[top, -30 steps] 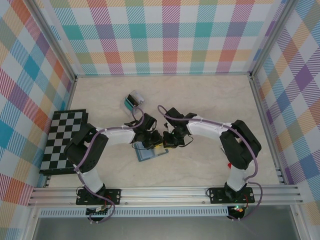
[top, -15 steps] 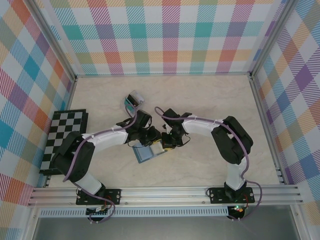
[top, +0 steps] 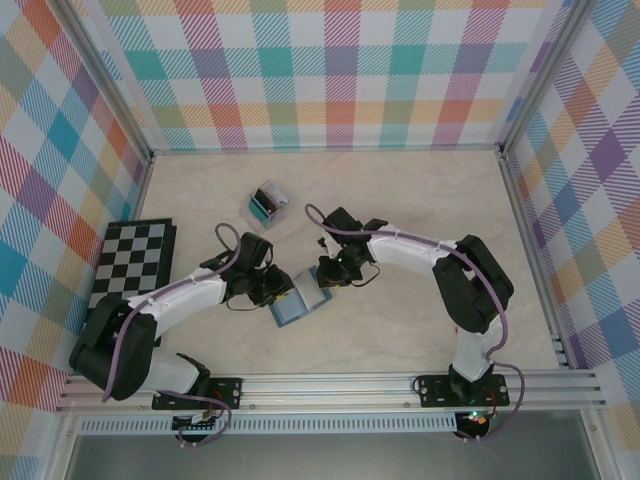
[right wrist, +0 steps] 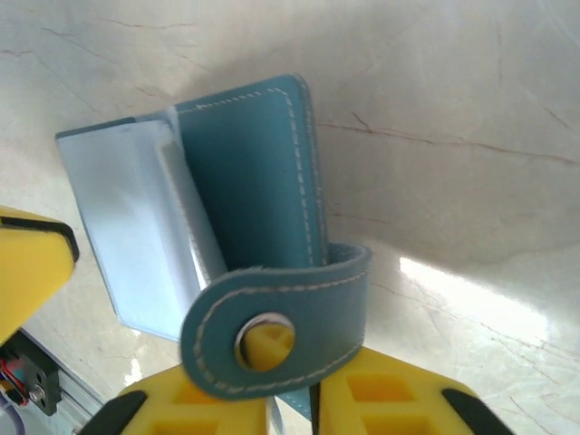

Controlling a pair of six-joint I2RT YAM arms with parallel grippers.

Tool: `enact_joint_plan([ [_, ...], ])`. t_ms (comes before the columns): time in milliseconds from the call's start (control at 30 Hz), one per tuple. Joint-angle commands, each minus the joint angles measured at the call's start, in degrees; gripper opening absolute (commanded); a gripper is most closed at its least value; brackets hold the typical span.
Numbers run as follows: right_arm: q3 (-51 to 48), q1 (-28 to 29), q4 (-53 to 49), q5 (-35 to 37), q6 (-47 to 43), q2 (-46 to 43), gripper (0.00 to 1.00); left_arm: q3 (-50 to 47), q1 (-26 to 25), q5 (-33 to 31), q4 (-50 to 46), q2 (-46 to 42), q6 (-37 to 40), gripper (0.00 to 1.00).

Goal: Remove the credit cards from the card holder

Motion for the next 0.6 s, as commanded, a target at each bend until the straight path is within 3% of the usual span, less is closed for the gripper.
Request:
enact_joint_plan([
  [0, 3.55, 0.72, -0.63, -1.49, -4.33, 0.39, 0.25, -2.49, 1.22, -0.73, -3.88, -2.84, 0.45, 0.23],
  [267, 7.63, 1.42, -3.57, -1.95, -9.86, 3.31, 0.39, -5.92, 3.85, -1.17, -5.89, -7.48, 0.04, 0.33],
  [567, 11.52, 2.29, -7.23, 2.04, -13.40, 7.81, 0.34, -5.83, 4.03, 0.41, -4.17, -6.31, -0.23, 0.34],
])
